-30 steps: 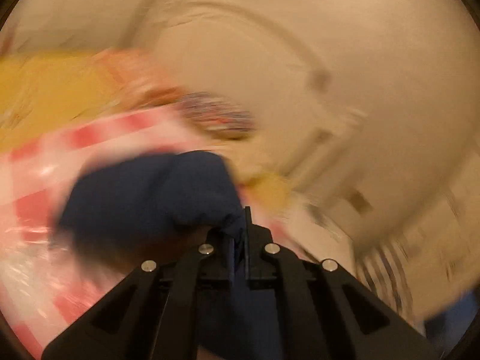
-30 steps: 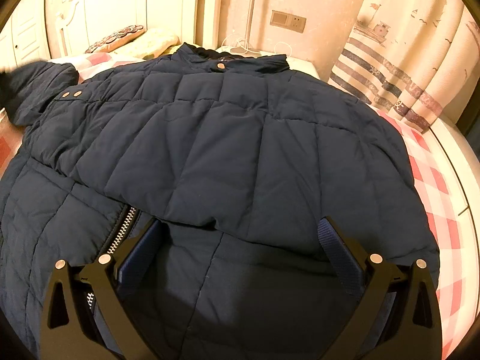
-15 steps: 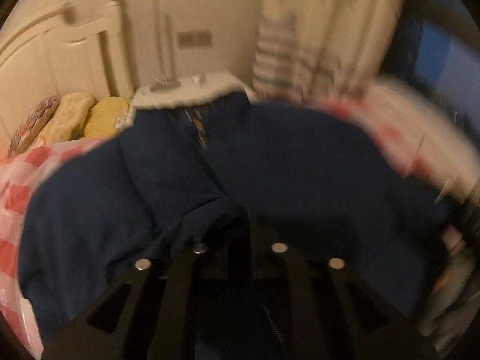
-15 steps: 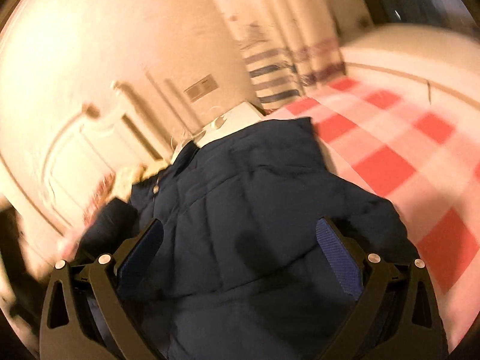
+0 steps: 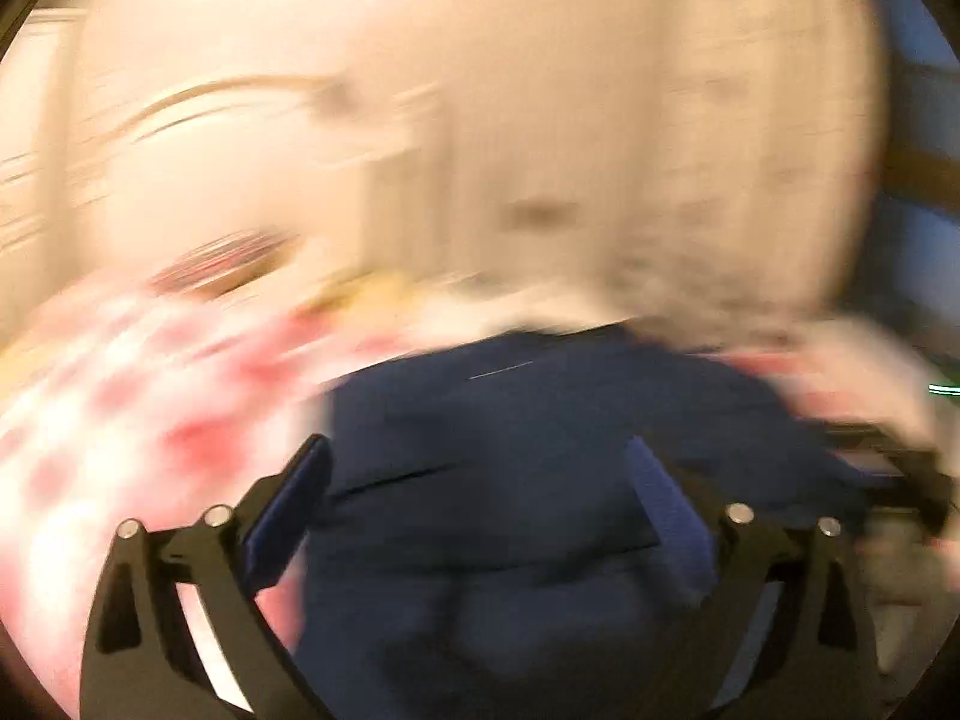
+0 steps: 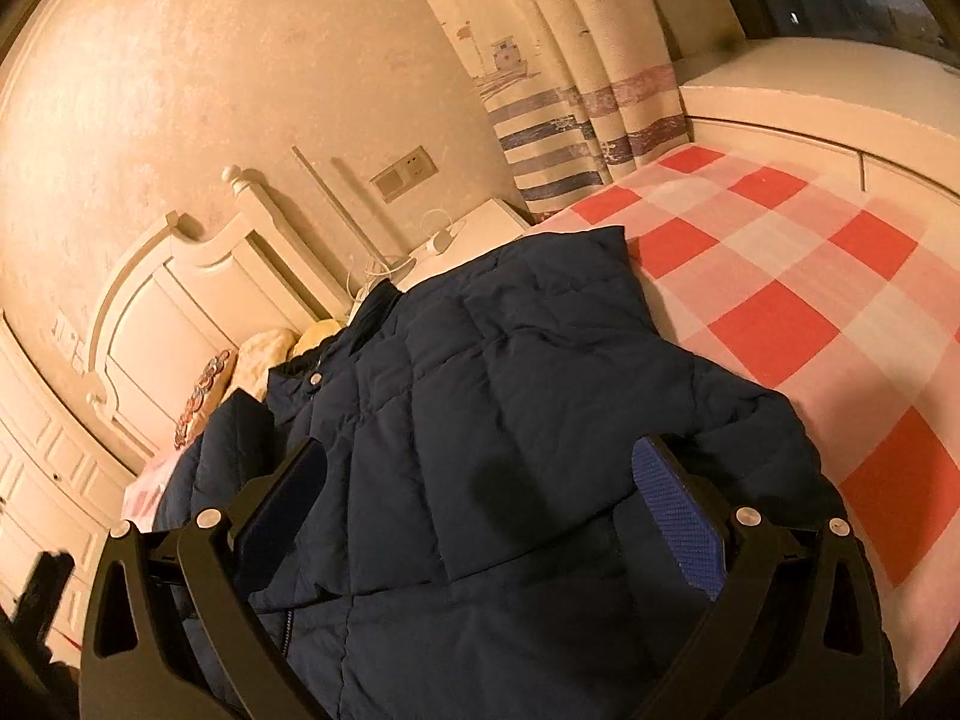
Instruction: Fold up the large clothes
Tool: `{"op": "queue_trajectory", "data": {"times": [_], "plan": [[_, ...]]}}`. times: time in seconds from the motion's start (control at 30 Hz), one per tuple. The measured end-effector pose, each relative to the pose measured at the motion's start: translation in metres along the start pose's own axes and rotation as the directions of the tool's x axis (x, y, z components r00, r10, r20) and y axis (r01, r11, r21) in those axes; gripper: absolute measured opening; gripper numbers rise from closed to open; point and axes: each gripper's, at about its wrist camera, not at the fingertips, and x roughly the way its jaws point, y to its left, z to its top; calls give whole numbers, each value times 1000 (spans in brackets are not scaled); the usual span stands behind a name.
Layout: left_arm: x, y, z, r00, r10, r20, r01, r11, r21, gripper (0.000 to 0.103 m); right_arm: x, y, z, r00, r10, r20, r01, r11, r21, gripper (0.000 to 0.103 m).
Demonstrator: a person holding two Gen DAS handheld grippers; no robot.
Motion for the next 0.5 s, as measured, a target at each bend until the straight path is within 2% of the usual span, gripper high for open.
{"op": "queue_trajectory", "data": {"times": [0.03,0.07,0.1,0.17,0.23,0.3,0.37,0.4,0.47,0.5], "plan": [[10,9,-3,995,83,-50,-82,997,12,62,1,2,0,1000,-4,-2,4,1000,-15,97],[22,15,-6,983,151,-105,-148,988,34,53,2,5,-1,1000,-11,-4,11,999,-35,97],[33,22,-12,967,196,-165,-190,980,56,53,3,8,-2,1000,-17,-4,17,999,-49,97],[46,24,-24,964,163,-212,-153,986,61,55,4,17,-5,999,-40,0,39,994,-99,97],[58,22,-35,956,172,-237,-159,985,73,58,6,30,-9,999,-47,-3,46,984,-173,97],[65,24,-43,952,173,-254,-160,985,70,61,7,58,-20,998,-59,-11,52,943,-329,97],[65,27,-45,951,178,-252,-169,984,59,68,9,89,-35,997,-68,-22,48,865,-500,97],[73,27,-44,951,182,-251,-174,983,54,70,11,114,-50,996,-84,-19,53,773,-632,97],[79,30,-45,950,174,-259,-170,985,40,73,16,143,-72,994,-110,-11,61,637,-768,97],[83,30,-43,950,167,-264,-166,986,28,74,21,160,-87,992,-127,-4,66,541,-838,97]]}}
